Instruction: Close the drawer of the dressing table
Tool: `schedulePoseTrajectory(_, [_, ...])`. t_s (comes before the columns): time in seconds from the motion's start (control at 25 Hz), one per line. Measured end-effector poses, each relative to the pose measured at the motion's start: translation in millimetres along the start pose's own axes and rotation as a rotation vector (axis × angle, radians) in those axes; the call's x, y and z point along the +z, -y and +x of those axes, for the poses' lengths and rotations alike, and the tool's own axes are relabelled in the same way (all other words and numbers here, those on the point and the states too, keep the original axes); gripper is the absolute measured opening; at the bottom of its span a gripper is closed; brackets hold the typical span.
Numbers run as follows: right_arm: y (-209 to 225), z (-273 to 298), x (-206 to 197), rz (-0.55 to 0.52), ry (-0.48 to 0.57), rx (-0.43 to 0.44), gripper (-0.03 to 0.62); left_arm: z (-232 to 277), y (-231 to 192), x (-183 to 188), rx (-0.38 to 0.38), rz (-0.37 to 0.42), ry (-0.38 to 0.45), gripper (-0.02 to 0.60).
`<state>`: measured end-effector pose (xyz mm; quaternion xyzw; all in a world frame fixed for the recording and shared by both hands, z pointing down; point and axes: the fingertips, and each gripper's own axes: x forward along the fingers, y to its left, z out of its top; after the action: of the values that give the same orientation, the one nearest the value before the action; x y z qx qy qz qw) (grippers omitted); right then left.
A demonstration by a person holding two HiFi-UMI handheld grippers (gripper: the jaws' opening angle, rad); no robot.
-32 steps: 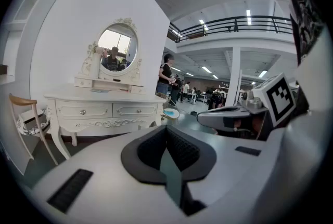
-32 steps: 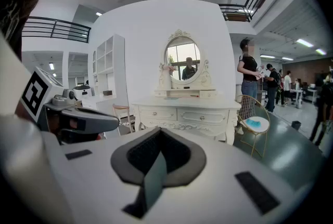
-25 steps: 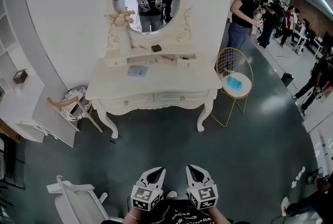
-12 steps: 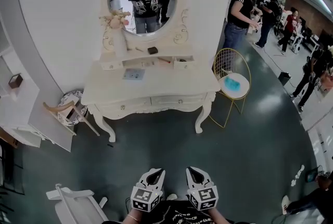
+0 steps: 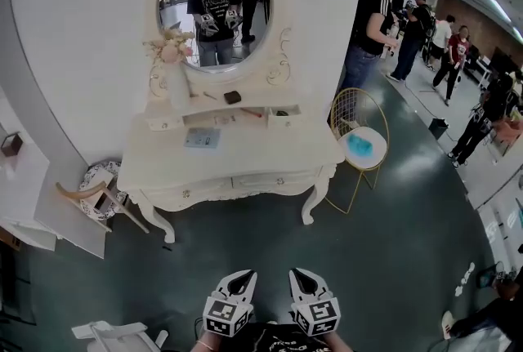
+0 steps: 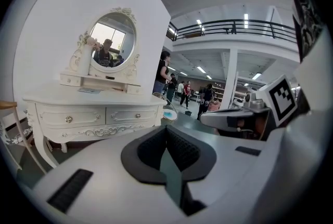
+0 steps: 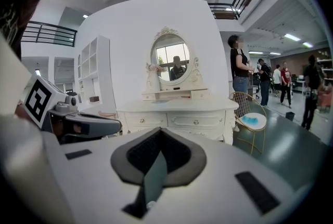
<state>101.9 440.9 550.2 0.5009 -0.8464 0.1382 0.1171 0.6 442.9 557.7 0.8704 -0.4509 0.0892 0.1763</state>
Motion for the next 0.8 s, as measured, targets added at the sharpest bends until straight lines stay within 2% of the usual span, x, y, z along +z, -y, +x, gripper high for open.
schedulePoseTrajectory(0.44, [18.7, 64.6, 30.9, -0.003, 0.02, -0.036, 0.011, 41.8, -52.3, 31.2, -0.037, 0.037, -0.01, 0.017])
schedulePoseTrajectory(0.8, [18.8, 104.2, 38.4, 0.015, 0.003, -0.076, 0.011, 61.4, -87.3, 44.7, -0.082, 0.056, -0.033, 0.017])
